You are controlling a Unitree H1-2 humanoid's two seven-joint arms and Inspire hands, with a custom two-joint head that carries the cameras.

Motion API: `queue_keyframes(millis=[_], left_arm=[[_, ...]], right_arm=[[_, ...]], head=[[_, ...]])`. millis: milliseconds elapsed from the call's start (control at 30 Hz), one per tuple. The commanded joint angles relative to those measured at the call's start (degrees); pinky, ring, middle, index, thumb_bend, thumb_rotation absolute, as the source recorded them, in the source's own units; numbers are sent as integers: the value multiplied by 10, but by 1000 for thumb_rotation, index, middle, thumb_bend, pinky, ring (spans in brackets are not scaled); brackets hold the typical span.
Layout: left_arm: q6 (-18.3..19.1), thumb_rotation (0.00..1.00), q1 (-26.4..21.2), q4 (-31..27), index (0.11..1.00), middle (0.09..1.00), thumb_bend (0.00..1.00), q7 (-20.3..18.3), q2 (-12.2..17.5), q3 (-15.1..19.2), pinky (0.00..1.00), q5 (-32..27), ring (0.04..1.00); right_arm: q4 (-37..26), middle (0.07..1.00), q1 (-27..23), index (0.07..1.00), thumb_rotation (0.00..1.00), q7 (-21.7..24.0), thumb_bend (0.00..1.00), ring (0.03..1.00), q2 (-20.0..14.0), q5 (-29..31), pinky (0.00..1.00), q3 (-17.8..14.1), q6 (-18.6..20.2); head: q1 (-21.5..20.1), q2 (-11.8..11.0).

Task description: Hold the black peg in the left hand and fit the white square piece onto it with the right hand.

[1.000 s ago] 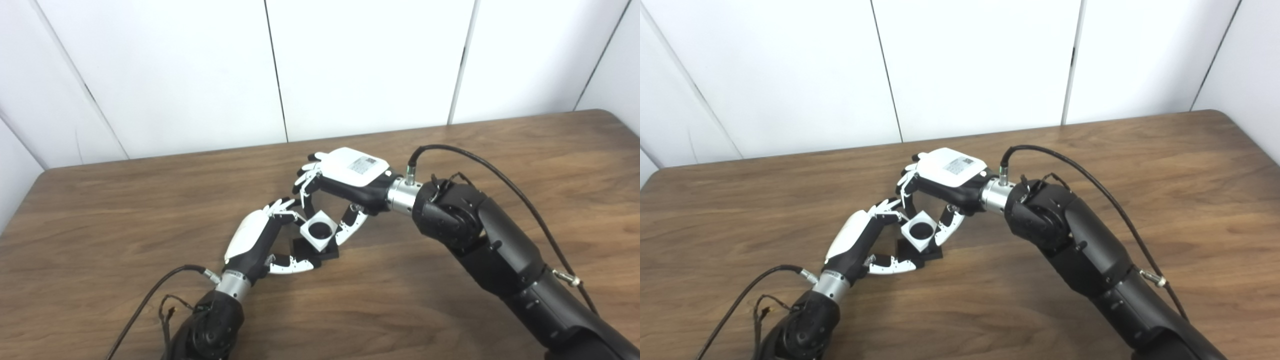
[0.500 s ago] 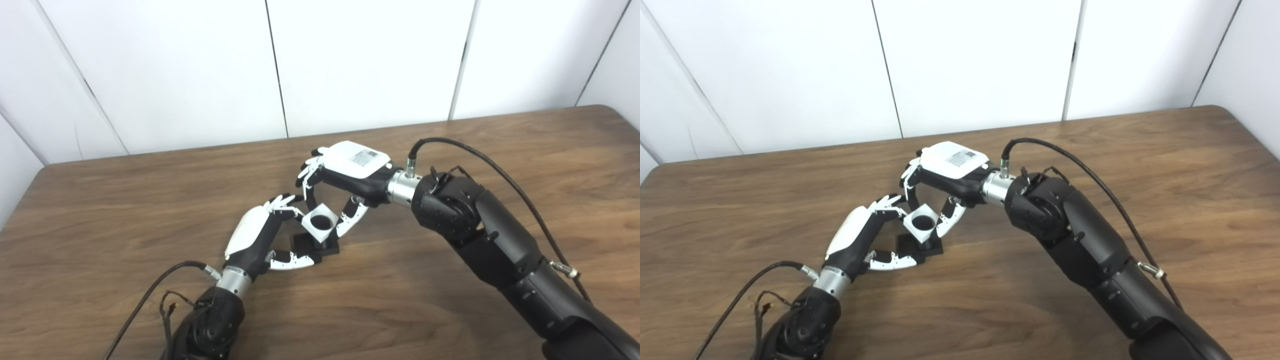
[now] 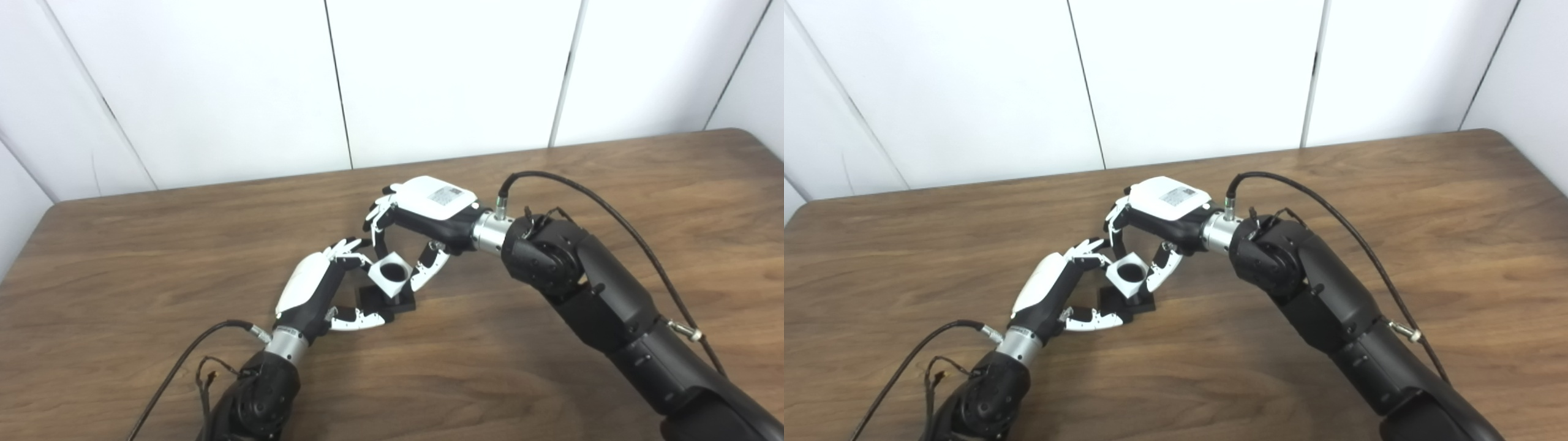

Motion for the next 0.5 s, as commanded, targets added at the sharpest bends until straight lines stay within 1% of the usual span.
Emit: queue_keyframes(millis=[0,267,367,400,467], left_arm=[[8,70,7,-4,489,912,522,-14,7,-9,986,17,971],[17,69,6,-8,489,913,522,-15,6,-13,978,19,968],[17,69,5,-6,489,913,522,-14,6,-14,986,18,972],[18,69,4,-6,489,913,522,-14,6,-14,987,18,972],[18,69,4,-4,489,914,522,-14,6,-14,994,18,974]], right_arm=[[4,781,-12,480,140,-19,524,872,3,-11,961,-1,0],[13,780,-2,480,140,-23,525,873,5,-14,941,7,6],[6,793,-3,491,151,-2,523,880,1,-16,947,11,21],[2,806,-4,589,228,9,694,887,0,-14,950,12,29],[-4,870,-5,811,354,27,908,914,-3,-9,981,11,44]], head=[[-1,1],[-1,2],[-1,2],[-2,2],[-1,2]])
